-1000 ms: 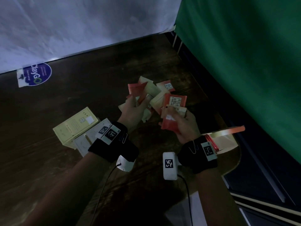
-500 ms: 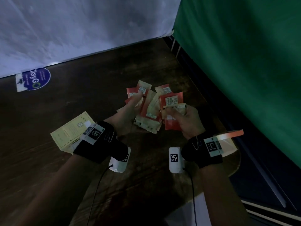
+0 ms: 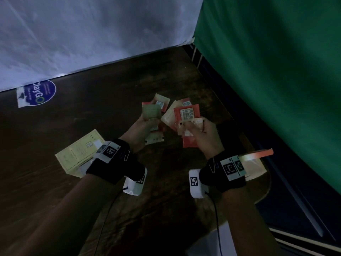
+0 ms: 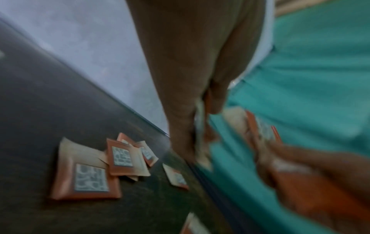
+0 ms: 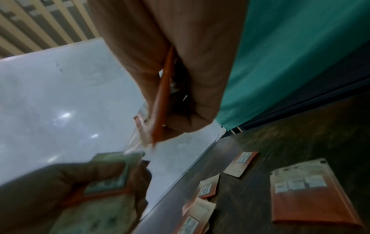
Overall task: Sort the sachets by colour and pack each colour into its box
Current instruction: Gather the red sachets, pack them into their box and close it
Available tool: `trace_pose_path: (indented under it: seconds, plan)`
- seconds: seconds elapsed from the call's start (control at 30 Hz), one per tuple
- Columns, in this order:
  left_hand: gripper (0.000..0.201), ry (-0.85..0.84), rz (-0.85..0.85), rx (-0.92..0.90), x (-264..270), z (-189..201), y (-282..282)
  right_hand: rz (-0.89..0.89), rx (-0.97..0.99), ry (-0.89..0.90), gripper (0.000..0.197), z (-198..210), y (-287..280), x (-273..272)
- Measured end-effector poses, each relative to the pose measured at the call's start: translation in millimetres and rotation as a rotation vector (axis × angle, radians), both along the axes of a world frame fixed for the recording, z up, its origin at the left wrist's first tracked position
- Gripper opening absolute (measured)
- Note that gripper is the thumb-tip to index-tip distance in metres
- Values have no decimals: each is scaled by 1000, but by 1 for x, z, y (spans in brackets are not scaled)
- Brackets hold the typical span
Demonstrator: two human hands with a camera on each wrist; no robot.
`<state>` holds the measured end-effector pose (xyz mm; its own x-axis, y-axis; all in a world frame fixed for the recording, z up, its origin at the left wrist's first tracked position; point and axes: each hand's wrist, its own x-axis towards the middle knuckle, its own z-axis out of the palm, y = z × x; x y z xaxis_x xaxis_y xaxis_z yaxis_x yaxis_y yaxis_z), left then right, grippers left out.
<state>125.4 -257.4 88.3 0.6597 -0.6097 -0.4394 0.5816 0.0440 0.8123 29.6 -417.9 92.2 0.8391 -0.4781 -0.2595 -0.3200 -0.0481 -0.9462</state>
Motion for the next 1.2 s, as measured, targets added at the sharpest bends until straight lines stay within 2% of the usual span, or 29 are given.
trace_pose_path:
  seconds: [0.03, 0.07, 0.13, 0.17, 0.23, 0.3, 0.37, 0.43, 0.5, 0.6, 0.67, 0.73, 0.8, 0.87, 0.97, 1.1, 1.2]
  plan:
    - [46, -22, 32, -6, 1, 1, 1, 1, 20, 2, 23, -1, -2, -2]
    - [44, -42, 42, -18, 1, 2, 0, 12, 42, 2, 24, -1, -2, -3]
    - [23, -43, -32, -63, -2, 7, -3, 48, 77, 11, 23, -4, 1, -4]
    - [23, -59, -75, -84, -5, 7, -4, 60, 92, 17, 22, -5, 4, -4]
    - [36, -136, -104, -113, -9, 9, -8, 56, 142, 11, 24, -6, 9, -2]
    - [64, -201, -65, -163, -11, 6, -11, 39, 210, -2, 29, -7, 12, 1]
    - [73, -239, -28, -243, -12, 7, -13, 27, 257, -10, 31, -8, 14, 3]
    - [66, -258, 21, -273, -14, 9, -15, 17, 262, -15, 28, -9, 15, 4]
    - [49, -270, 103, -171, -14, 13, -18, 8, 258, 5, 23, -10, 17, 7]
    - [26, -200, 197, -14, -7, 11, -21, 66, 140, 42, 20, -11, 19, 10]
    - [19, -89, 182, 54, -1, 12, -20, 91, 120, 42, 18, -13, 19, 9]
    - [37, 43, 59, 23, 2, 16, -15, 61, 213, 48, 13, -14, 21, 8]
    - [48, 89, -100, -56, 0, 20, -9, -7, 357, 27, 17, -17, 21, 6]
    - [35, 35, -167, -90, -8, 23, -6, -25, 415, -3, 22, -18, 19, 5]
    - [33, 1, -19, -84, -17, 24, -8, 24, 335, 7, 14, -15, 18, 4]
    - [33, 170, 216, -8, -11, 16, -13, 86, 179, 15, 12, -15, 19, 4]
    - [37, 209, 141, 47, 0, 15, -14, 235, 91, 67, 8, -12, 20, 1]
